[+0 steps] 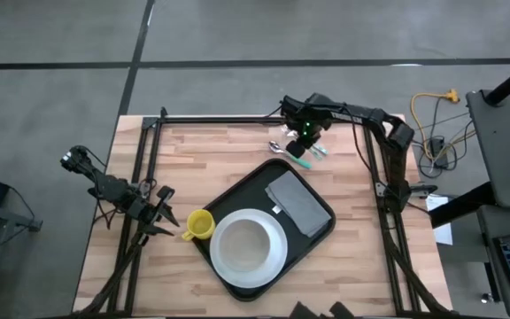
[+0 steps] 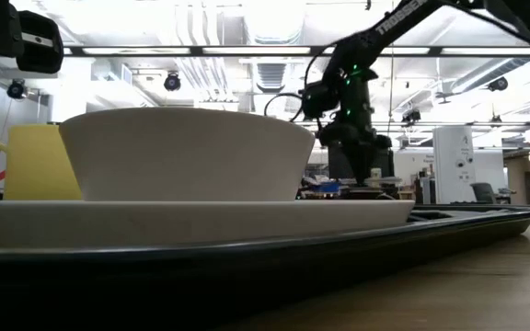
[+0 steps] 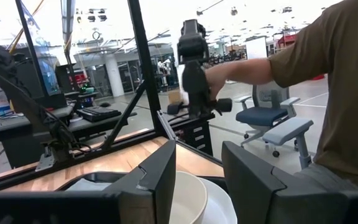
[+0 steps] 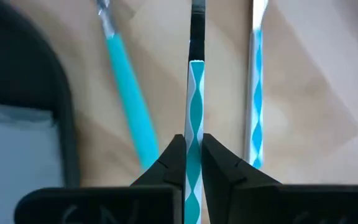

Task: Set up tray
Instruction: Put the blue fork on the gray napkin on the black tray

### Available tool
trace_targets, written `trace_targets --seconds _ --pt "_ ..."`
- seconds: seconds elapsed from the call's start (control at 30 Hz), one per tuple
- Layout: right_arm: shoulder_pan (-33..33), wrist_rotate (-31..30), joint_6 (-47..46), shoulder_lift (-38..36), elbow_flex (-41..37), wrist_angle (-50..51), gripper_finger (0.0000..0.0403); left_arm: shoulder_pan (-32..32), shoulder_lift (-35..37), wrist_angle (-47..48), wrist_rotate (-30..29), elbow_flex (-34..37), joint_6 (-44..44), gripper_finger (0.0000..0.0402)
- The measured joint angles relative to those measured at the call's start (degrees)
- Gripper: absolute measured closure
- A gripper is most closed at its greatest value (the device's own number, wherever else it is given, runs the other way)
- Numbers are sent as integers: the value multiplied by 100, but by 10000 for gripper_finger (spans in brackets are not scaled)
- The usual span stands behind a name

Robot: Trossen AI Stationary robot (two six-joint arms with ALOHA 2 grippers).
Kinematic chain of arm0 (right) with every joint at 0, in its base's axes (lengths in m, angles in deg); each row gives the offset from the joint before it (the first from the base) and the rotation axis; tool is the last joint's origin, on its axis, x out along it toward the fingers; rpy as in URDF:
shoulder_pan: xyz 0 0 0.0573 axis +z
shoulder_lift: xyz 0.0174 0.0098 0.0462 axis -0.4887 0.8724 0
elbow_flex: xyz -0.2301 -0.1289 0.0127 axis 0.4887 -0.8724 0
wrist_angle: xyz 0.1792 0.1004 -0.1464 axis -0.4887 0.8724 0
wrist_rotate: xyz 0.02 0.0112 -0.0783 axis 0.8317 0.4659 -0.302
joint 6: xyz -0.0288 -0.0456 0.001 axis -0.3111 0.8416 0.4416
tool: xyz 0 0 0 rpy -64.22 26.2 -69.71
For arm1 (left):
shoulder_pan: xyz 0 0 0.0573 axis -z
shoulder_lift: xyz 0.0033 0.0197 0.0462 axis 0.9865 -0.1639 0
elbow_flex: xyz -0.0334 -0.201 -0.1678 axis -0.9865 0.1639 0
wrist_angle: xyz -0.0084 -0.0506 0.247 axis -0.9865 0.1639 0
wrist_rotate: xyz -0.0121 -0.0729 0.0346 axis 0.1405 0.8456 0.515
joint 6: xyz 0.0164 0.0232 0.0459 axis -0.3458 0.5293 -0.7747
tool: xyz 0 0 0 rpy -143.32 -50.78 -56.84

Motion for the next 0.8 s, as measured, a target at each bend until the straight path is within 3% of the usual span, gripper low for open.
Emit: trace_targets --seconds 0.33,0.8 --pt "936 11 -1090 -451 -139 267 388 1 0 0 0 0 -2 285" --pt "2398 272 -2601 -463 -549 347 388 1 2 0 0 0 -2 285"
